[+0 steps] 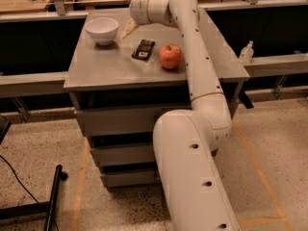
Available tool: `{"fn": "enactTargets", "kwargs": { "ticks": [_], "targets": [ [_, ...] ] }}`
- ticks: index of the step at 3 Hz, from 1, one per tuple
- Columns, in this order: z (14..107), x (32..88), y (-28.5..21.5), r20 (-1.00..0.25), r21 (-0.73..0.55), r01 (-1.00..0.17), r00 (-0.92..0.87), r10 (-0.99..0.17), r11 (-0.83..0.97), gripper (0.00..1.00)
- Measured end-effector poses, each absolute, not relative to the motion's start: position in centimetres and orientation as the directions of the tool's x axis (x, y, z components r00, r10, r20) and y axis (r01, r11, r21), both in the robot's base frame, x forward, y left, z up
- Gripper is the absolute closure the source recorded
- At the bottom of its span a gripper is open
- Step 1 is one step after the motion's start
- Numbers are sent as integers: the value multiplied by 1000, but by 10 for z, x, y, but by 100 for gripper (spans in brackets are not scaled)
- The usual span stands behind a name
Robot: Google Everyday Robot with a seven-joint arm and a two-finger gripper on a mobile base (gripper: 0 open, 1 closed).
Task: Move white bowl near apple
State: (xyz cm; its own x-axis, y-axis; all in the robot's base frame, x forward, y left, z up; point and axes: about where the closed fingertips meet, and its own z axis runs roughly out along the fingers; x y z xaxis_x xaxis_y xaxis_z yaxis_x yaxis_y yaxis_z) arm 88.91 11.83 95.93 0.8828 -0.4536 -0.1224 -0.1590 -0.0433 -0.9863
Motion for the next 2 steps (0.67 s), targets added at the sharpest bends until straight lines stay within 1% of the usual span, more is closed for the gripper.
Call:
{"fn": "enactTargets", "kwargs": {
  "ticks": [2],
  "targets": [
    [960, 895, 128, 4, -980, -94, 869, -495, -173, 0]
  ]
}}
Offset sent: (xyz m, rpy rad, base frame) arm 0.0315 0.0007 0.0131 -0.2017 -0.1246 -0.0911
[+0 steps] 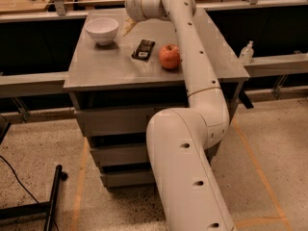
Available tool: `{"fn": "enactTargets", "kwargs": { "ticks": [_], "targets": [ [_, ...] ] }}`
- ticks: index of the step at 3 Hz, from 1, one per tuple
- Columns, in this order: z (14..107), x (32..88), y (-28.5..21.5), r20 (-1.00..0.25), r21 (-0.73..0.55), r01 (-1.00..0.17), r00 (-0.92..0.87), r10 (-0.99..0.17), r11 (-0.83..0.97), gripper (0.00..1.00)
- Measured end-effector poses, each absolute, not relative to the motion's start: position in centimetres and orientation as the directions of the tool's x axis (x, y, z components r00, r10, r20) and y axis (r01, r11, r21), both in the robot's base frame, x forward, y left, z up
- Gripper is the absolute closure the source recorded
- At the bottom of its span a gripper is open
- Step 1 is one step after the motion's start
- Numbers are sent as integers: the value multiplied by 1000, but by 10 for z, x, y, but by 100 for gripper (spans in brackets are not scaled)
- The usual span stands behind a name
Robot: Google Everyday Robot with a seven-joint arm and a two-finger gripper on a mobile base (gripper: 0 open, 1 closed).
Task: Move white bowl near apple
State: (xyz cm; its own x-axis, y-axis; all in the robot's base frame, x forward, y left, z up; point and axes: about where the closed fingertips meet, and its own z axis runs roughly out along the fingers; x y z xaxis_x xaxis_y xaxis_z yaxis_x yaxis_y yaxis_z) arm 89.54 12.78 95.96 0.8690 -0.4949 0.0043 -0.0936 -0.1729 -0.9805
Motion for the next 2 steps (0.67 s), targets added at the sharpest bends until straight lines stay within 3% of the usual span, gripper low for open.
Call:
{"fn": "enactTargets", "kwargs": {
  "ticks": [2],
  "targets": [
    [959, 913, 117, 63, -977, -62, 831, -553, -204, 0]
  ]
}}
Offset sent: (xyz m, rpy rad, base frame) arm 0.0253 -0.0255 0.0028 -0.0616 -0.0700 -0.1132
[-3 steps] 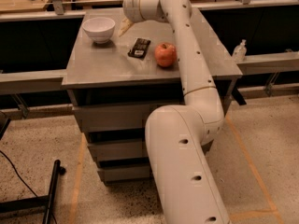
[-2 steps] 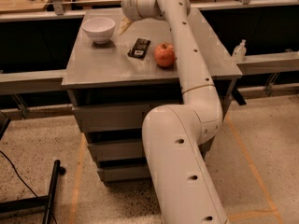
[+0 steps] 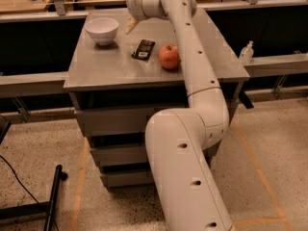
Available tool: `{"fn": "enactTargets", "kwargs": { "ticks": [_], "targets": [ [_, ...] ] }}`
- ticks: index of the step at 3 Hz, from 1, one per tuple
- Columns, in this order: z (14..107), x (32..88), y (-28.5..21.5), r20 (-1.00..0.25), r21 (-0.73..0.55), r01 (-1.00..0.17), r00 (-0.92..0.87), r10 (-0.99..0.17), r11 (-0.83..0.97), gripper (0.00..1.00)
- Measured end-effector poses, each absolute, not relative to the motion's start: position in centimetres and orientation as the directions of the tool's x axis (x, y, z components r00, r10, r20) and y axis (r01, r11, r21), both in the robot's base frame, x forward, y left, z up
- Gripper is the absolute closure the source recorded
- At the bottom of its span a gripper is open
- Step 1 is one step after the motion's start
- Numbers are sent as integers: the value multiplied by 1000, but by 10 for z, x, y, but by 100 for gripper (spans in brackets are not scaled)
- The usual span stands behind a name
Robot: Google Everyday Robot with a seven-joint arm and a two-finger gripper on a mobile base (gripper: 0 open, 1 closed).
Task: Move white bowl near apple
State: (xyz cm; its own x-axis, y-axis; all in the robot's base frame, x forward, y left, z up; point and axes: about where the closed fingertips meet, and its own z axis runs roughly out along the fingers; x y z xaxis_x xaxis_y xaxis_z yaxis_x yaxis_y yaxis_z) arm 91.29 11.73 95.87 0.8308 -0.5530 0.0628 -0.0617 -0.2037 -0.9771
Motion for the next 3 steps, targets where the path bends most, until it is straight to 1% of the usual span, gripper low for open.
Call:
{"fn": "enactTargets", "kwargs": {
  "ticks": [1, 3],
  "targets": [
    [956, 913, 118, 70, -975, -60, 833, -549, -214, 0],
    [939, 894, 141, 67, -963, -66, 881, -468, -263, 0]
  ]
}}
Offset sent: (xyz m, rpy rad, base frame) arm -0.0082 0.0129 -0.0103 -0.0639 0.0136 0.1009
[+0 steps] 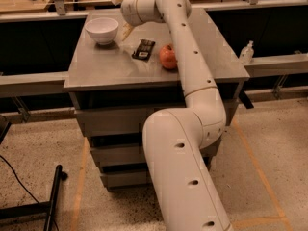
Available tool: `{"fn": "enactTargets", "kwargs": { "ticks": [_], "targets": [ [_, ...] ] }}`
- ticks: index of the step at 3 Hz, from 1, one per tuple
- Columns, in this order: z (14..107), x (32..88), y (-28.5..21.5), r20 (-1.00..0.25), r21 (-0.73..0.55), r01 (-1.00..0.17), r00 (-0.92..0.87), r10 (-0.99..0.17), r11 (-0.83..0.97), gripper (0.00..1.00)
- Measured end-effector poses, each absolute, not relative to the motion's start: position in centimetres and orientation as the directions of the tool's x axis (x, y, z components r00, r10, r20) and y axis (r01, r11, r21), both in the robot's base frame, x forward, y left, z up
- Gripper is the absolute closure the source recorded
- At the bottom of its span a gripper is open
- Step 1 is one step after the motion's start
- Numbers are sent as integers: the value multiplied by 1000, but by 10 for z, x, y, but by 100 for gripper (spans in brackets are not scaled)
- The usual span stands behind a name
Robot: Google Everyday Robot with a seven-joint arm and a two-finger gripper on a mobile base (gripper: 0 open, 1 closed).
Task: Move white bowl near apple
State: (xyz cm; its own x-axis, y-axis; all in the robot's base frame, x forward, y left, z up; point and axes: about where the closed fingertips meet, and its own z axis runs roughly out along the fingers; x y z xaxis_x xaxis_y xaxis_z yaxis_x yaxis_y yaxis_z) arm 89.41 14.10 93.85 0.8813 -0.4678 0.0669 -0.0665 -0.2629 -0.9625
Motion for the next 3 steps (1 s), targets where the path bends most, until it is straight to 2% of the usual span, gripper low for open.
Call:
{"fn": "enactTargets", "kwargs": {
  "ticks": [1, 2, 3],
  "targets": [
    [933, 890, 145, 74, -955, -67, 889, -451, -290, 0],
    [929, 889, 146, 80, -946, -75, 889, -451, -314, 15],
    [925, 888, 146, 70, -940, -93, 889, -452, -328, 35]
  ]
}}
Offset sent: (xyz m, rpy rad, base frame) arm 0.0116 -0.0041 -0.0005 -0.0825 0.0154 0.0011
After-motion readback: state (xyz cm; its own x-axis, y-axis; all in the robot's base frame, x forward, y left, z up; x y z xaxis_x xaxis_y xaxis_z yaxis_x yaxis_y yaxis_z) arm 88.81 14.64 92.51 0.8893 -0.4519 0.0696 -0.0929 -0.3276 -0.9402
